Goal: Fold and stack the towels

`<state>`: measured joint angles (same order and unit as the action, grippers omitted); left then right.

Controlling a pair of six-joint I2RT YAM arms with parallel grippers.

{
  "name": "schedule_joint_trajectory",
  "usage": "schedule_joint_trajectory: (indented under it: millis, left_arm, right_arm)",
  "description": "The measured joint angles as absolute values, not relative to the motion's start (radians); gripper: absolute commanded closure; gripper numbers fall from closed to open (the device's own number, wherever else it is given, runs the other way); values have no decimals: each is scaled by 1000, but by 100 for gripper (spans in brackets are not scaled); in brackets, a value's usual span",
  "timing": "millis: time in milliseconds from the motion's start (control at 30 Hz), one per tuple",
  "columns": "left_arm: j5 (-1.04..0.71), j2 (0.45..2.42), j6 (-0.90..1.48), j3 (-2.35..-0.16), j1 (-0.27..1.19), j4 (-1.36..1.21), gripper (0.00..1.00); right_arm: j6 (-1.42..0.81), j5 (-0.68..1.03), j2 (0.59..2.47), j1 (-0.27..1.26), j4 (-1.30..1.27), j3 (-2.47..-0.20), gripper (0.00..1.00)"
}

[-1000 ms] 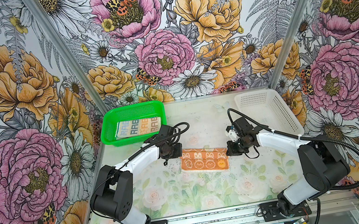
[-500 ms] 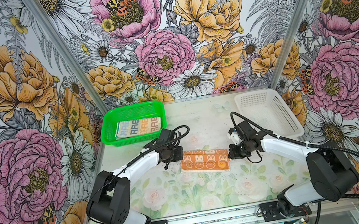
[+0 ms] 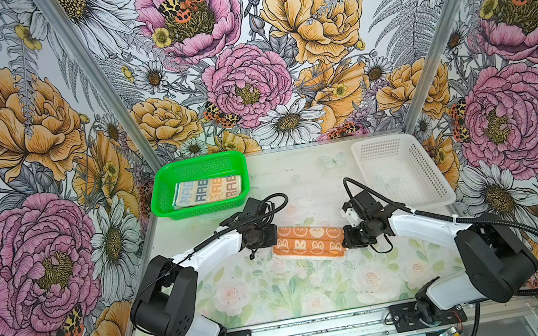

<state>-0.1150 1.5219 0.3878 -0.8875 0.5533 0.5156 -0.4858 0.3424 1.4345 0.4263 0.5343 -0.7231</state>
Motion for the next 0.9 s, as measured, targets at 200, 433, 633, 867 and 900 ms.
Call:
schedule_joint_trajectory:
  millis: [200, 433, 633, 867, 900]
  left_arm:
    - [-79, 1470, 411, -881, 570, 537, 13]
    - [-68, 1402, 426, -935, 567, 550, 1]
    - [-114, 1482, 455, -967, 567, 526, 1]
    - [-166, 1639, 456, -969, 566, 542, 1]
    - [-170, 1647, 456, -971, 566, 547, 3]
  right_arm:
    - [-489, 349, 1364, 426, 545, -722, 39]
    - [-513, 360, 1325, 426, 543, -738, 20]
    - [-526, 344, 1398, 426, 541, -741, 5]
    - [-532, 336, 1429, 426, 540, -741, 1]
    - [-532, 336, 1429, 426, 540, -741, 1]
